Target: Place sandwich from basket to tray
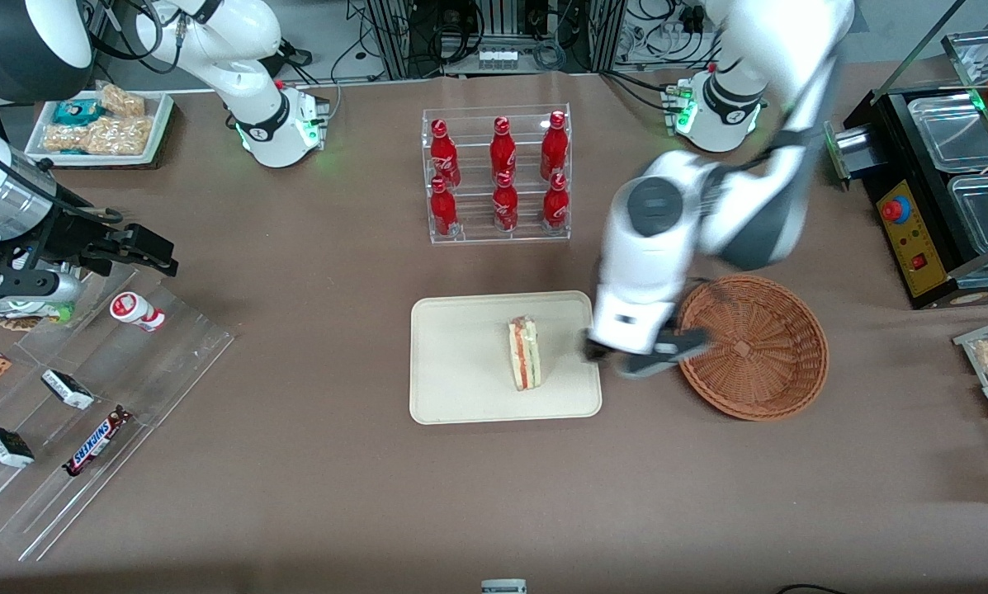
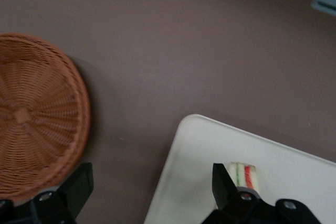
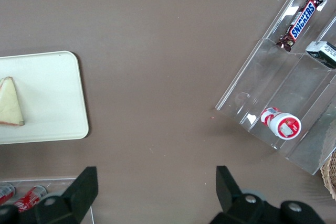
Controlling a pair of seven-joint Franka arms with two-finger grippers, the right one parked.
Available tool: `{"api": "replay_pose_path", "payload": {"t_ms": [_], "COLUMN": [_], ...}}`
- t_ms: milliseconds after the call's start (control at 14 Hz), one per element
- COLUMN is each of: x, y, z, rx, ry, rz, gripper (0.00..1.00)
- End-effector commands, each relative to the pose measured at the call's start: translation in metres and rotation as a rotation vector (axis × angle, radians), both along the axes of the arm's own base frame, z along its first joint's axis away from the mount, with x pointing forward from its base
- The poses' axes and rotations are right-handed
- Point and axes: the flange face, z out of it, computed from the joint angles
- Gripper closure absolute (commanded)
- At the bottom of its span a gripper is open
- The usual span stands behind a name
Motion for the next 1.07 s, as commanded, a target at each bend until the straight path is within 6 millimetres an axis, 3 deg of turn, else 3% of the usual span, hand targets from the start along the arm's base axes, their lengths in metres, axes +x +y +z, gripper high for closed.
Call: {"api": "replay_pose_path", "payload": {"t_ms": [0, 71, 286, 429, 571, 643, 857, 1000], "x": [-0.001, 0.0, -0.033, -0.053, -0.057, -0.054, -0.047, -0.047], "y": [0.068, 0.103, 0.171, 0.187, 0.212, 0.216, 0.257, 0.278], "z": [0.027, 0.041, 0.055, 0.068, 0.081, 0.093, 0.12, 0.13], "rx": [0.03, 0.044, -0.009, -0.027, -0.058, -0.057, -0.05, -0.05], "ry": [0.042, 0.075, 0.136, 0.139, 0.169, 0.176, 0.183, 0.207], "rz": [0.005, -0.019, -0.094, -0.152, -0.176, -0.189, -0.253, -0.258], "gripper": [0.0, 0.0, 0.0, 0.0, 0.0, 0.0, 0.0, 0.0]}}
